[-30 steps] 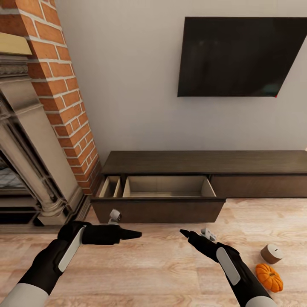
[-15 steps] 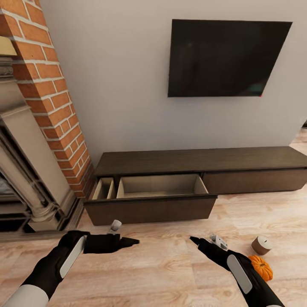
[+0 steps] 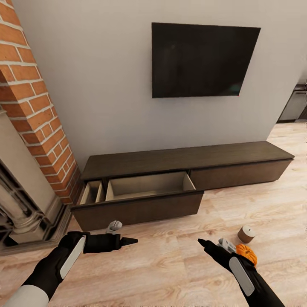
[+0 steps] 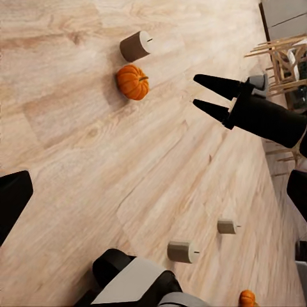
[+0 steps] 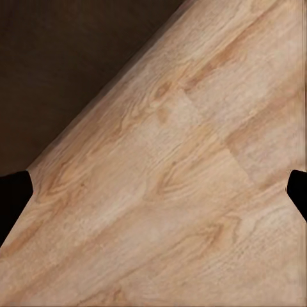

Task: Place each of the two pumpkins and all three candles from the living room inside a cabinet in the living room (use any cabinet), then make sure every cabinet is closed, and position the cauldron so it is next to a table in the living room.

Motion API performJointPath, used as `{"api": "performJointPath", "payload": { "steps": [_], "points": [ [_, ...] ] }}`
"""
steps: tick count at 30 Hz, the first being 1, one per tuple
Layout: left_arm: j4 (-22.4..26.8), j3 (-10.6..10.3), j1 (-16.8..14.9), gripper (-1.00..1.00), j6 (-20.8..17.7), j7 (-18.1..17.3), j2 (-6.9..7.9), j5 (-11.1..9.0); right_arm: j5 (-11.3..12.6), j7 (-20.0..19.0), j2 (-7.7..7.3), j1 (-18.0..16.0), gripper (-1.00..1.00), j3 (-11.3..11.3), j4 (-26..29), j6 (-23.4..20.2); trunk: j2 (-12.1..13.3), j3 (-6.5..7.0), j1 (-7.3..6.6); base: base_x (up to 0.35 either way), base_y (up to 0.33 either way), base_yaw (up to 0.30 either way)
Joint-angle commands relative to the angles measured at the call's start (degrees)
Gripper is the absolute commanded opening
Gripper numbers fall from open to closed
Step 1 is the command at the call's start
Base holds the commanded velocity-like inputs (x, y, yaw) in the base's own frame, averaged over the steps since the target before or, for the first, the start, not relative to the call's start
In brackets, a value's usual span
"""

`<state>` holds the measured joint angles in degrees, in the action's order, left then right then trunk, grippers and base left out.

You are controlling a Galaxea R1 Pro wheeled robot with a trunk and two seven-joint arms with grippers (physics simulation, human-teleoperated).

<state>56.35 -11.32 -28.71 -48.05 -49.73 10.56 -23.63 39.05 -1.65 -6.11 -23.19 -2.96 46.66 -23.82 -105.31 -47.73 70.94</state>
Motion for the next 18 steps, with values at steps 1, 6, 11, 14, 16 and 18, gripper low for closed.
{"api": "performJointPath", "payload": {
  "steps": [1, 6, 11, 14, 16, 18],
  "points": [
    [0.01, -0.11, -0.03, 1.0, -0.2, 0.11, 0.06, -0.24, 0.07, -0.05, 0.03, -0.02, 1.0, -0.15, 0.03, 0.01, -0.02, -0.04, -0.02, -0.153, 0.119, -0.136],
    [-0.01, -0.11, -0.03, 1.0, 0.34, 0.16, 0.08, -0.22, 0.06, 0.12, -0.02, -0.01, 1.0, -0.16, -0.15, 0.53, -0.02, -0.03, -0.02, -0.098, 0.137, -0.23],
    [-0.01, -0.11, -0.02, 1.0, 0.46, 0.16, 0.08, -0.14, 0.07, 0.14, -0.04, -0.01, 1.0, -0.19, -0.41, 0.66, -0.02, -0.03, -0.02, -0.02, 0.133, -0.283],
    [-0.01, -0.11, -0.01, 1.0, 0.49, 0.19, 0.08, -0.11, 0.07, 0.15, -0.04, -0.01, 1.0, -0.2, -0.57, 0.69, -0.02, -0.03, -0.02, -0.006, 0.05, -0.291],
    [-0.01, -0.11, 0.0, 1.0, 0.5, 0.19, 0.08, -0.13, 0.08, 0.15, -0.05, -0.01, 1.0, -0.2, -0.73, 0.74, -0.02, -0.03, -0.02, -0.003, 0.023, -0.293],
    [-0.01, -0.11, 0.01, 1.0, 0.5, 0.22, 0.08, -0.12, 0.1, 0.15, -0.05, -0.01, 1.0, -0.22, -0.84, 0.8, -0.02, -0.03, -0.02, -0.001, 0.012, -0.294]
  ]
}}
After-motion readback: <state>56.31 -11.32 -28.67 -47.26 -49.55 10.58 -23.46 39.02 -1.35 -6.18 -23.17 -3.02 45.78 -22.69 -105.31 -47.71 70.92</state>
